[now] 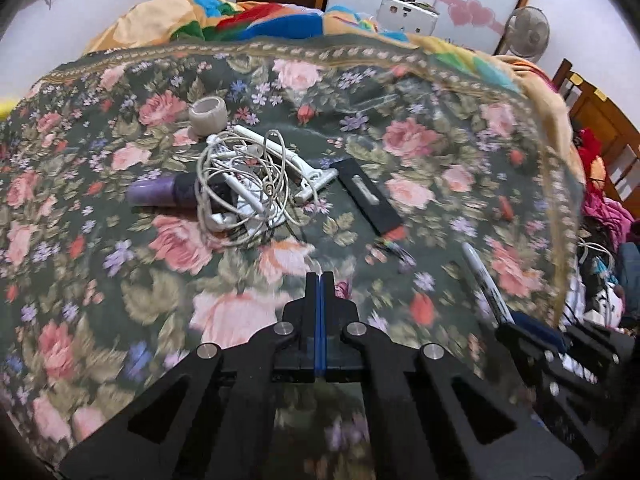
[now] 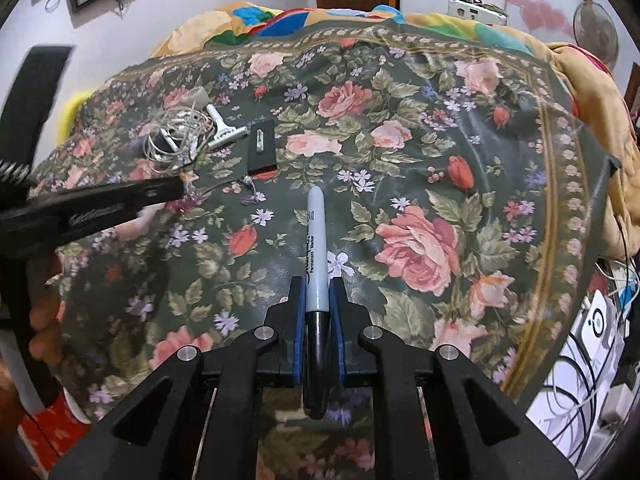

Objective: Collect trash
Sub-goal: 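Carry the marker and pink charm with both grippers toward the white bin, then open both grippers over the white bin, dropping marker and charm, then move both open grippers back over the bed toward the remaining items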

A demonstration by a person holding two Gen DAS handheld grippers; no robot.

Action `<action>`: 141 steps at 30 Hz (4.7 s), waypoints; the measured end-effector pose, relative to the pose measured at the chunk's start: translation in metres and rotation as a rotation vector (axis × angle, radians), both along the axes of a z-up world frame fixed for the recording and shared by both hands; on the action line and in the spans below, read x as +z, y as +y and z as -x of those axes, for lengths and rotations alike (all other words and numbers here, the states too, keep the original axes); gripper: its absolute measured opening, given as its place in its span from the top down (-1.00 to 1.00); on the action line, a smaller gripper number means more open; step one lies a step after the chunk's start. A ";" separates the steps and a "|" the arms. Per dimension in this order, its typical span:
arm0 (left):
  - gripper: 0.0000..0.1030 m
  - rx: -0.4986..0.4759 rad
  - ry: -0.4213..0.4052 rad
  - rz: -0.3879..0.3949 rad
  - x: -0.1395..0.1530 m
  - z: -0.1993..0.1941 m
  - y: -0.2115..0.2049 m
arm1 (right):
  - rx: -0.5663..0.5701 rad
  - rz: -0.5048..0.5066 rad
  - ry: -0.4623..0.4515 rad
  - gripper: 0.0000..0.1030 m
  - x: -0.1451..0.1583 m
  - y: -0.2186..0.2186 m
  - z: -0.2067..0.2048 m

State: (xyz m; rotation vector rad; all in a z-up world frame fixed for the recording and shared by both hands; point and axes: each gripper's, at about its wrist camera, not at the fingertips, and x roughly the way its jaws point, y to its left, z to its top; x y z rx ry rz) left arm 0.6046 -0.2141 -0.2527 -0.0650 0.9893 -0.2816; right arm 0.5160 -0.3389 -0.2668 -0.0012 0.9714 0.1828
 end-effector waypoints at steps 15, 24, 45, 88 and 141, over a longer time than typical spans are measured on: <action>0.11 0.004 0.069 -0.062 -0.018 0.001 -0.010 | -0.038 -0.048 -0.014 0.79 0.033 -0.003 0.016; 0.61 0.019 -0.008 -0.133 -0.026 -0.003 -0.024 | -0.045 -0.031 0.017 0.79 0.013 -0.006 0.008; 0.62 0.083 -0.160 -0.029 0.123 0.123 0.051 | 0.009 -0.059 -0.134 0.79 0.123 0.027 0.062; 0.62 0.627 -0.003 -0.025 0.069 0.428 0.395 | 0.662 -0.066 0.021 0.79 0.103 0.389 0.243; 0.56 0.489 -0.338 -0.064 0.206 0.372 0.247 | 0.455 -0.139 -0.327 0.31 0.213 0.231 0.208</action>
